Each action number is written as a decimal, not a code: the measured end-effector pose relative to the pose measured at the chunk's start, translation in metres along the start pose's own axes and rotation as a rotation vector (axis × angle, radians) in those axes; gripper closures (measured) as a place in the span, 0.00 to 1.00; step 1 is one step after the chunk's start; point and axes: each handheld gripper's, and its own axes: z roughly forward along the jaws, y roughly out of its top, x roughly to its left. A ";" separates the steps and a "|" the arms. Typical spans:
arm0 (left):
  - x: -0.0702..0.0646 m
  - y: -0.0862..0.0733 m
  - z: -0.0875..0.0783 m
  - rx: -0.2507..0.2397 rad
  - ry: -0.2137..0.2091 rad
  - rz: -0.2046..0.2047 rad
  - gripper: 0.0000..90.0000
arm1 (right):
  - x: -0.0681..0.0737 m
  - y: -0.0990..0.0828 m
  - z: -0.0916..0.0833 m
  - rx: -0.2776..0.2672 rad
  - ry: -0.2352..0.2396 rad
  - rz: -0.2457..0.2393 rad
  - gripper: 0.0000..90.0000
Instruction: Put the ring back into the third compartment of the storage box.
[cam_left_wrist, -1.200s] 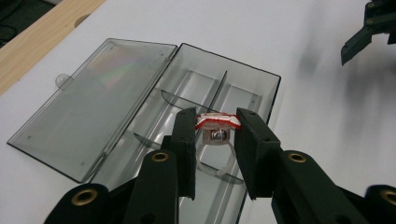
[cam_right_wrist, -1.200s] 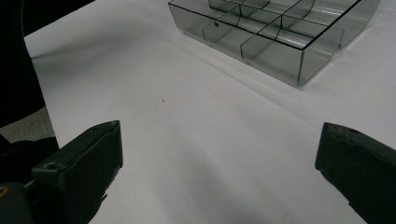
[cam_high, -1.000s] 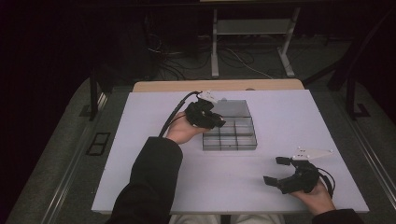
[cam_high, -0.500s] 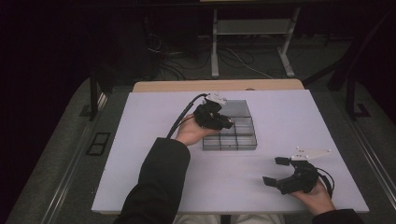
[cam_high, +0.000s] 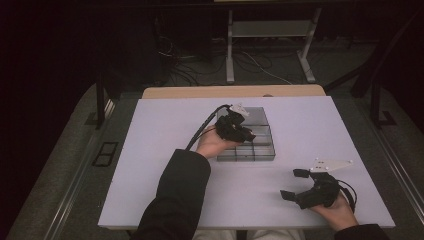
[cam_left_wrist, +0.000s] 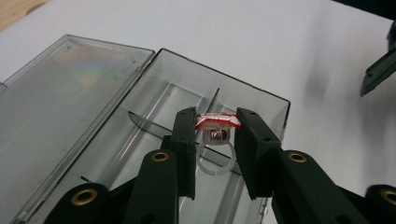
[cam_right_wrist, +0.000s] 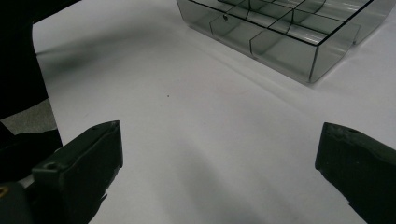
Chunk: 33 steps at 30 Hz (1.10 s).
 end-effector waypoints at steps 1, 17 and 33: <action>0.000 0.000 0.002 -0.004 -0.001 -0.009 0.76 | 0.000 0.000 0.000 -0.001 0.001 0.000 0.01; 0.001 -0.002 0.025 0.019 0.000 -0.032 0.76 | 0.000 0.001 0.001 0.002 0.007 -0.003 0.01; -0.002 0.007 0.047 0.074 0.005 -0.026 0.75 | 0.001 0.002 0.002 -0.009 0.011 -0.004 0.01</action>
